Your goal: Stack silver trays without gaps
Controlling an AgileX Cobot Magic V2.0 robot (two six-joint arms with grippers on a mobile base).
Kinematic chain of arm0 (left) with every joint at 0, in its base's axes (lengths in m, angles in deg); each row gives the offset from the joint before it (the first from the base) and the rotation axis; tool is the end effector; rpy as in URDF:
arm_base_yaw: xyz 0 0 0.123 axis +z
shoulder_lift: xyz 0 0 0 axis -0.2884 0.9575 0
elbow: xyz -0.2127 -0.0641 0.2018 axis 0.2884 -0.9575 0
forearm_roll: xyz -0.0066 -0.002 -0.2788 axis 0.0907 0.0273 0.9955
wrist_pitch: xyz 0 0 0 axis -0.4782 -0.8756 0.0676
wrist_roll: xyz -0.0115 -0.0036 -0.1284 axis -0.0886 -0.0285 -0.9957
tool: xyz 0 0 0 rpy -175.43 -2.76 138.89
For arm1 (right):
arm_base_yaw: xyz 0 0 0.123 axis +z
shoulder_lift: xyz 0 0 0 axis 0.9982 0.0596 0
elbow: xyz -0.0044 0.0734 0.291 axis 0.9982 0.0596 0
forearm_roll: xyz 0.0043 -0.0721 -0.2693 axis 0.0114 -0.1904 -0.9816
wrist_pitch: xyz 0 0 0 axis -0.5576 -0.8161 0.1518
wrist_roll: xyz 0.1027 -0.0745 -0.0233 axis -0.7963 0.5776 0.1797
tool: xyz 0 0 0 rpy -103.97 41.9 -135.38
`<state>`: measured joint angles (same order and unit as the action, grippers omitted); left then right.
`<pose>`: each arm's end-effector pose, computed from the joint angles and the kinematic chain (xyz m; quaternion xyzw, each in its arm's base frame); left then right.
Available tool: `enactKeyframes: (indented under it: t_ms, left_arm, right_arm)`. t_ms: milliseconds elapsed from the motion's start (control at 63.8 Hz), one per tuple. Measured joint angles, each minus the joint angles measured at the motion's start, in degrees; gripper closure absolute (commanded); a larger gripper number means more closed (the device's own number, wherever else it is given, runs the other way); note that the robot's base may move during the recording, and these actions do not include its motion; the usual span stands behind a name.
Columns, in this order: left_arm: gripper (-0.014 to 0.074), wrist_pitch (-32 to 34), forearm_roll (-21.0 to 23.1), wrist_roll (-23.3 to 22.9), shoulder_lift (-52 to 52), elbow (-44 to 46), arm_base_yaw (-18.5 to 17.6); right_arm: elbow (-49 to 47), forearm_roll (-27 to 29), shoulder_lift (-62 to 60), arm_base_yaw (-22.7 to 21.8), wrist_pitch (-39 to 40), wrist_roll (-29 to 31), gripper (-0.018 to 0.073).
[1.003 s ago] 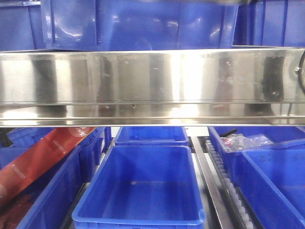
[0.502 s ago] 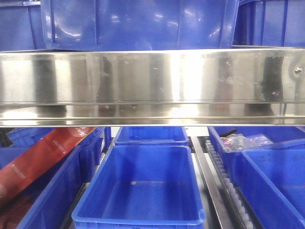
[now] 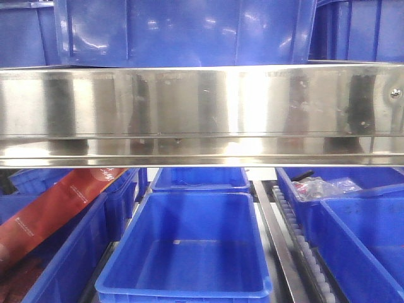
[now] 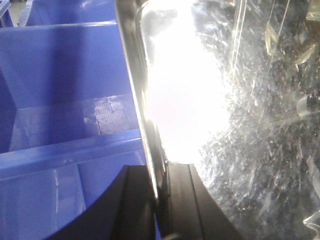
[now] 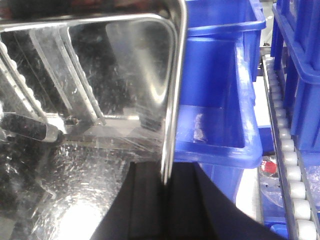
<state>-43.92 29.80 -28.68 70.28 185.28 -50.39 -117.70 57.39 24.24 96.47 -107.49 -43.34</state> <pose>0.4189 -0.2496 0.4620 0.1554 0.8177 -0.1070 0.5438 0.4303 0.0810 0.4624 -0.0210 0.8194 0.1115 0.5619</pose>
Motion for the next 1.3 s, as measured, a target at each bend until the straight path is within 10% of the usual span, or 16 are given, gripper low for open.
enactKeyframes:
  t_ms: [1301]
  left_arm:
    - [0.0601,0.34,-0.12,0.0,0.0,0.0,0.0]
  right_arm:
    - [0.0,0.0,0.0,0.0,0.1,0.0,0.0639]
